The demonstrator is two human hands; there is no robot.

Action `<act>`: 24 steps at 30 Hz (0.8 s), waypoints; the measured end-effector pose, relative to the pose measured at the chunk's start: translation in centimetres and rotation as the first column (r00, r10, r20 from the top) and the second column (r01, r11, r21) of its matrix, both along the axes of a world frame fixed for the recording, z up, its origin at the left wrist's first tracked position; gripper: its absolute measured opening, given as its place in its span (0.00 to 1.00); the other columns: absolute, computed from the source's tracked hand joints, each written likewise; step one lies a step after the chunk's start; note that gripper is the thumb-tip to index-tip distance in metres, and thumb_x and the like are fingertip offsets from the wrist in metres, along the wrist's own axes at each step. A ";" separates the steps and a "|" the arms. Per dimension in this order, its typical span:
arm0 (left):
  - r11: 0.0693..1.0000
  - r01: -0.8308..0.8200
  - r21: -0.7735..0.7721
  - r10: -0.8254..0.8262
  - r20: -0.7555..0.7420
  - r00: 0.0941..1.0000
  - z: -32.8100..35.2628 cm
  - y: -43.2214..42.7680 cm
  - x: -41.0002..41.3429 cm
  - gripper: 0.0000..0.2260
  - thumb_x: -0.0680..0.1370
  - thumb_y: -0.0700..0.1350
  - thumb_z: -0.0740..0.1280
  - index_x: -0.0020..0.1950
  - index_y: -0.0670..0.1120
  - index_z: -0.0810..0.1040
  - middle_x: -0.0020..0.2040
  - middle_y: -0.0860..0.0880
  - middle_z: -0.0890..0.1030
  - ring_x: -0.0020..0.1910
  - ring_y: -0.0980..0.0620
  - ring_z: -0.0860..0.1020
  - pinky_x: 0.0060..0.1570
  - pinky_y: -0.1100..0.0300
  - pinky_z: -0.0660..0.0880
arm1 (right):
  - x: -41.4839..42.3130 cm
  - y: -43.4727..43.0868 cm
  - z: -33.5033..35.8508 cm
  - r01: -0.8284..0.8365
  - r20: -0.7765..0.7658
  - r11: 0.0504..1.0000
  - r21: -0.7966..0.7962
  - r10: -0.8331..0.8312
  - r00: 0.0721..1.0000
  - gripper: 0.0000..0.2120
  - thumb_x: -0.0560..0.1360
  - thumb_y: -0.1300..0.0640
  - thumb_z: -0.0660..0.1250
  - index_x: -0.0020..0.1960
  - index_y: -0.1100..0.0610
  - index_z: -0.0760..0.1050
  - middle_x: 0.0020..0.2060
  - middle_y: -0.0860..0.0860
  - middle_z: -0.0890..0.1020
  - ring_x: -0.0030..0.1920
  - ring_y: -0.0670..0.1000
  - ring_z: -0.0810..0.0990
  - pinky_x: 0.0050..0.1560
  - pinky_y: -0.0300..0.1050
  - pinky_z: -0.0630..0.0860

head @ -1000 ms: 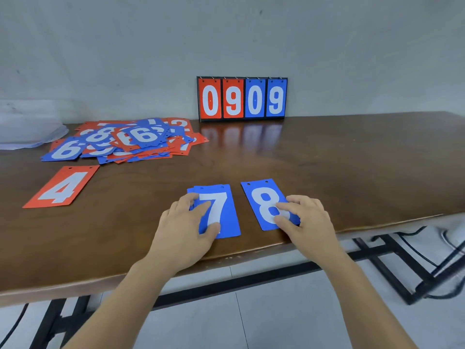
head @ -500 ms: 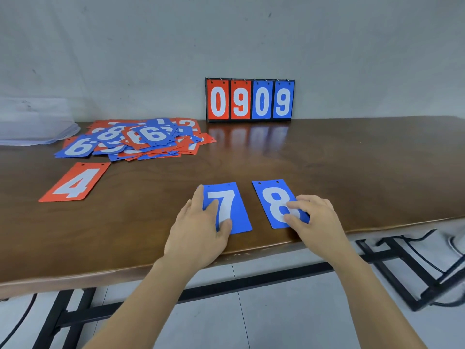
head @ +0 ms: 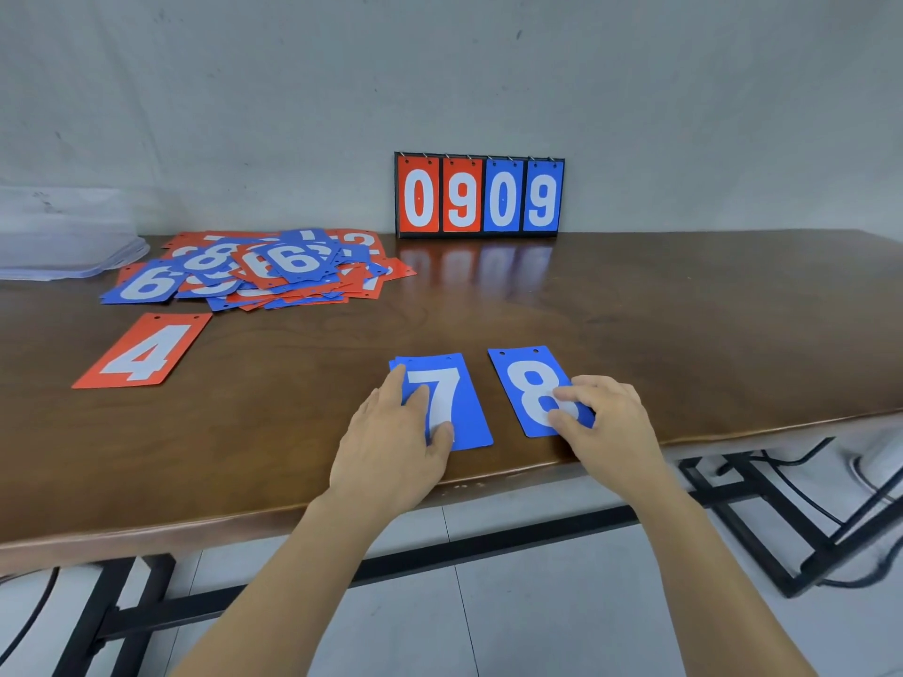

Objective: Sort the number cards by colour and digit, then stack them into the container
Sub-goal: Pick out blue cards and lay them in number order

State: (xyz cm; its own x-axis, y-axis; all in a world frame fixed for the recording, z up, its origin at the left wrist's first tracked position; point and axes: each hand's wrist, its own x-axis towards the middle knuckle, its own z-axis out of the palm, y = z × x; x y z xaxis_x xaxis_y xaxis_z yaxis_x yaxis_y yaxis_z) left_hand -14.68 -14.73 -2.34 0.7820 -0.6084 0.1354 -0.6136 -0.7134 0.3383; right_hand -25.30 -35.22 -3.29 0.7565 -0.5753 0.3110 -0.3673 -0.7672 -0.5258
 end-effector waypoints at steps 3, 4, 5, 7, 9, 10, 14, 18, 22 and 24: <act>1.000 0.007 0.007 -0.007 0.021 1.000 -0.1 0.4 0.1 0.21 0.82 0.56 0.55 0.69 0.45 0.70 0.78 0.47 0.56 0.71 0.48 0.65 0.69 0.56 0.63 | -0.1 0.0 0.0 -0.004 0.004 1.000 0.002 0.004 1.000 0.14 0.77 0.53 0.67 0.61 0.54 0.79 0.63 0.50 0.75 0.63 0.50 0.68 0.58 0.44 0.68; 1.000 0.014 0.005 -0.014 0.031 0.999 -0.1 0.5 0.1 0.21 0.82 0.55 0.55 0.69 0.45 0.69 0.77 0.47 0.59 0.71 0.49 0.65 0.70 0.56 0.61 | -0.1 0.0 0.0 -0.005 0.000 1.000 0.002 0.005 1.000 0.14 0.77 0.53 0.67 0.61 0.54 0.79 0.63 0.49 0.75 0.63 0.50 0.68 0.58 0.44 0.69; 1.000 0.021 0.001 -0.021 0.045 0.999 -0.1 0.6 0.1 0.21 0.82 0.55 0.55 0.70 0.45 0.69 0.76 0.47 0.61 0.70 0.49 0.65 0.70 0.56 0.61 | -0.1 0.0 0.0 -0.004 -0.004 1.000 0.001 0.004 1.000 0.14 0.77 0.53 0.67 0.62 0.54 0.78 0.63 0.49 0.75 0.63 0.49 0.68 0.58 0.44 0.70; 1.000 0.023 -0.010 -0.023 0.059 0.998 -0.2 0.6 0.1 0.20 0.82 0.54 0.55 0.68 0.45 0.70 0.73 0.48 0.65 0.68 0.49 0.67 0.70 0.56 0.61 | 0.0 0.0 -0.1 0.000 -0.011 1.000 0.001 0.000 1.000 0.15 0.77 0.52 0.67 0.62 0.53 0.78 0.64 0.50 0.75 0.63 0.49 0.68 0.58 0.45 0.71; 1.000 0.017 -0.014 -0.016 0.063 0.998 -0.2 0.6 0.1 0.19 0.82 0.54 0.56 0.67 0.44 0.71 0.71 0.48 0.67 0.66 0.50 0.68 0.68 0.57 0.62 | 0.0 0.1 -0.1 -0.001 -0.017 1.000 -0.002 0.000 1.000 0.15 0.77 0.52 0.66 0.63 0.53 0.78 0.64 0.50 0.75 0.64 0.50 0.67 0.60 0.48 0.71; 1.000 0.015 -0.014 -0.014 0.064 0.998 -0.1 0.6 0.2 0.18 0.82 0.54 0.56 0.66 0.44 0.71 0.70 0.48 0.68 0.65 0.50 0.68 0.67 0.57 0.63 | 0.1 0.2 0.0 -0.001 -0.021 1.000 -0.002 0.001 1.000 0.15 0.77 0.52 0.66 0.63 0.53 0.78 0.64 0.50 0.75 0.64 0.50 0.67 0.61 0.49 0.71; 1.000 0.005 0.005 -0.005 0.057 0.998 -0.1 0.7 0.3 0.19 0.82 0.53 0.56 0.66 0.43 0.71 0.68 0.47 0.69 0.67 0.49 0.66 0.67 0.58 0.63 | 0.1 0.3 0.0 0.001 -0.023 1.000 0.003 -0.001 1.000 0.15 0.77 0.52 0.66 0.62 0.53 0.78 0.65 0.50 0.74 0.65 0.51 0.66 0.62 0.51 0.70; 1.000 0.017 0.012 -0.018 0.063 0.998 0.0 0.6 0.3 0.18 0.82 0.53 0.56 0.66 0.43 0.72 0.67 0.47 0.70 0.65 0.50 0.69 0.65 0.58 0.64 | 0.0 0.4 0.0 0.002 -0.033 1.000 0.004 -0.002 0.999 0.15 0.77 0.52 0.66 0.63 0.52 0.77 0.65 0.50 0.74 0.65 0.51 0.66 0.63 0.51 0.70; 1.000 0.024 0.021 -0.025 0.063 0.998 0.0 0.8 0.3 0.18 0.82 0.54 0.56 0.65 0.44 0.72 0.67 0.48 0.71 0.65 0.50 0.69 0.65 0.58 0.64 | 0.1 0.5 0.2 0.004 -0.054 1.000 0.000 -0.004 0.999 0.16 0.78 0.50 0.66 0.64 0.53 0.76 0.65 0.50 0.74 0.65 0.50 0.66 0.62 0.49 0.71; 0.999 0.032 0.020 -0.033 0.064 0.997 0.0 0.8 0.3 0.19 0.82 0.54 0.56 0.66 0.44 0.71 0.68 0.48 0.70 0.65 0.50 0.69 0.65 0.58 0.64 | 0.1 0.5 0.3 0.004 -0.055 1.000 0.005 -0.004 0.998 0.16 0.78 0.50 0.66 0.64 0.53 0.76 0.64 0.50 0.74 0.64 0.50 0.67 0.61 0.49 0.71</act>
State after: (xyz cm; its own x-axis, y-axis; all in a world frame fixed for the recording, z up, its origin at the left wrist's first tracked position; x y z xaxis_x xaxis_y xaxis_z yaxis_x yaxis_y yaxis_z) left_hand -14.35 -13.91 -2.30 0.7521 -0.6360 0.1726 -0.6563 -0.6989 0.2842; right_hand -25.22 -34.77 -2.99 0.7700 -0.5799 0.2661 -0.3987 -0.7629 -0.5089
